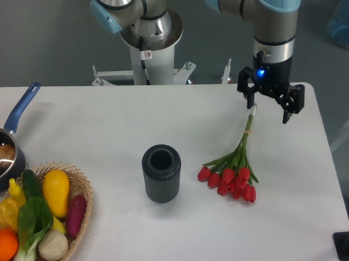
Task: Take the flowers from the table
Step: 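Move the open gripper over the green stems of the red tulips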
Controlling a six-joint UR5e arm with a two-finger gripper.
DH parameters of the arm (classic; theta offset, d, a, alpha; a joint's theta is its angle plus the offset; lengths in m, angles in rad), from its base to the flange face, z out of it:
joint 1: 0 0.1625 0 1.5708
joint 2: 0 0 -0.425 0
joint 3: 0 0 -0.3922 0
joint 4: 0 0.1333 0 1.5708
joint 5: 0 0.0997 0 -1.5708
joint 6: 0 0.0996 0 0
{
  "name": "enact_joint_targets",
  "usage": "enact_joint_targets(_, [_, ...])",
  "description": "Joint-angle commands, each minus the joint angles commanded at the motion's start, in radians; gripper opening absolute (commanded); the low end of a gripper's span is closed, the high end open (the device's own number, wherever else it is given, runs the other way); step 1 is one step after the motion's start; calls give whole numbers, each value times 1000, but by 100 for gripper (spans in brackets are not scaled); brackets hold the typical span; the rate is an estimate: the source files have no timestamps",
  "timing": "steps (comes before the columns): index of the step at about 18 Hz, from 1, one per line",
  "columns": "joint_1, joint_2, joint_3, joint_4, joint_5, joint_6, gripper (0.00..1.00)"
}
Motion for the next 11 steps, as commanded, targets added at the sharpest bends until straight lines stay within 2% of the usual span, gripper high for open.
enact_joint_targets(4, [11, -8, -21, -2, -3, -8, 100])
enact_joint_targets(8, [5, -60, -35, -3, -3, -97, 100])
enact_joint_targets(11, [8, -81, -48, -3, -9, -98, 100])
